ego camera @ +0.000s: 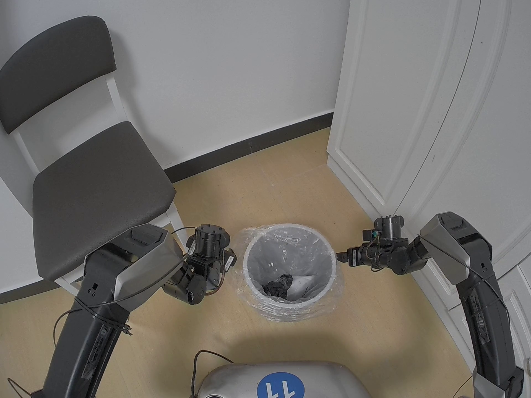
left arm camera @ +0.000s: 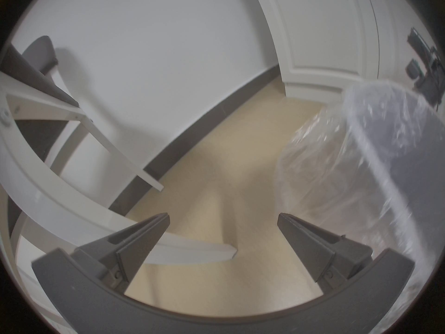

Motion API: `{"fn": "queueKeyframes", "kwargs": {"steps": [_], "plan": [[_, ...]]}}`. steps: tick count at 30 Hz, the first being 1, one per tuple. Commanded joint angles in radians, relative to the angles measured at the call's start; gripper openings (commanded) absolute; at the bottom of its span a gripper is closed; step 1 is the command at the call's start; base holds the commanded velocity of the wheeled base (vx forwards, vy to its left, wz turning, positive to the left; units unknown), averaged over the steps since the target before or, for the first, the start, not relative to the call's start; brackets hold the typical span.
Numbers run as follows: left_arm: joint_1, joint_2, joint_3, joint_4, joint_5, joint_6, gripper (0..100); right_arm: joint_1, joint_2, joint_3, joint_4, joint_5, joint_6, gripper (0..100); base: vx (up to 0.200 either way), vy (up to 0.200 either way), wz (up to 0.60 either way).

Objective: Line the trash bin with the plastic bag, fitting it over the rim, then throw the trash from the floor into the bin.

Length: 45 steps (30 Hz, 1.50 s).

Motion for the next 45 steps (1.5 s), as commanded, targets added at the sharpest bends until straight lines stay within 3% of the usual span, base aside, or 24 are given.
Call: {"fn": "queueKeyframes", "kwargs": {"steps": [1,10,20,24,28,34,38,45], "plan": [[0.016,0.033,-0.076,0.102,-0.01,-0.003,100,0.0,0.003,0.0,0.0,0.001,-0.002,100,0.0,0.0,0.0],[0.016,0.136,-0.37,0.351,-0.012,0.0,100,0.0,0.003,0.0,0.0,0.001,-0.003,100,0.0,0.0,0.0],[0.033,0.129,-0.361,0.342,-0.001,-0.002,100,0.0,0.0,0.005,0.0,0.004,-0.005,100,0.0,0.0,0.0],[0.025,0.019,-0.286,0.311,0.033,0.008,100,0.0,-0.023,0.032,-0.006,0.005,-0.005,100,0.0,0.0,0.0],[-0.002,-0.073,-0.211,0.259,0.085,0.075,100,0.0,-0.032,0.061,-0.031,0.005,-0.006,100,0.0,0.0,0.0],[-0.028,-0.098,-0.192,-0.011,0.094,0.251,100,0.0,-0.037,0.095,-0.088,0.005,-0.005,100,0.0,0.0,0.0],[-0.058,-0.108,-0.171,-0.053,0.094,0.25,100,-0.011,-0.063,0.114,-0.097,0.008,0.003,100,0.0,0.0,0.0],[-0.128,-0.242,-0.142,-0.059,0.094,0.143,100,-0.046,-0.212,0.218,-0.147,0.008,0.008,100,0.0,0.0,0.0]]}}
